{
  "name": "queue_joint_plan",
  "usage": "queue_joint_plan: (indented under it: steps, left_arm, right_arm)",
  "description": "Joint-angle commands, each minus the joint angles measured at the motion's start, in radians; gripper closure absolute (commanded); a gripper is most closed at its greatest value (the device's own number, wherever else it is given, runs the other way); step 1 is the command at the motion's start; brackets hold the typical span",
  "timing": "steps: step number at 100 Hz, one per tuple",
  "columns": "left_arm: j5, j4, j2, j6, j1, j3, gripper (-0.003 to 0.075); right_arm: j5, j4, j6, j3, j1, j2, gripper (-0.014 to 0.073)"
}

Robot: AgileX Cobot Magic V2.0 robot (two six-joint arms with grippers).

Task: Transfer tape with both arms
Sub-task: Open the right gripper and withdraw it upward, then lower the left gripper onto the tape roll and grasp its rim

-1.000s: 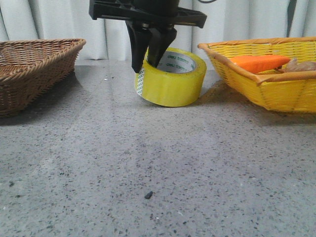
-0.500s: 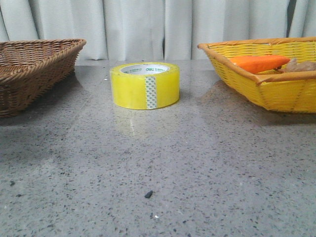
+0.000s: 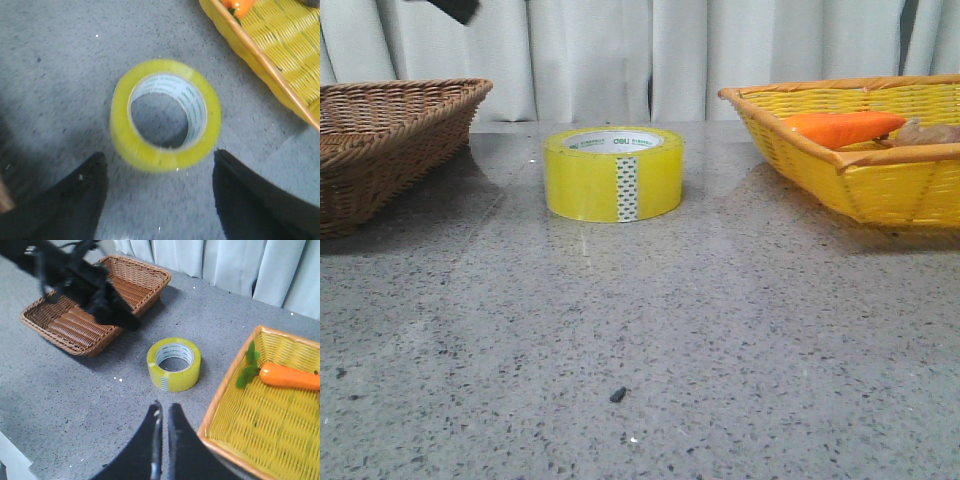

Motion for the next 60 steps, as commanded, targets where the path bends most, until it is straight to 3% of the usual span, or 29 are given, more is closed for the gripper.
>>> queue_joint_plan:
  steps: [1,28,60]
  left_arm:
    - [-0.012,-0.049,0.036,0.001,-0.008,-0.096,0.0301]
    - [-0.023,-0.033,0.165,0.001,-0.037,-0.125,0.0199]
    - [-0.070,0.008,0.256,0.001,-0.070,-0.125,0.0222]
  right_arm:
    - [-0.103,-0.022,0.040,0.037,0.003,-0.044,0.0660]
    - [-0.055,-0.021,0.053,0.055,0.003,-0.062,0.0660]
    - [-0.074,-0.011,0.053,0.055,0.003,-0.062,0.0660]
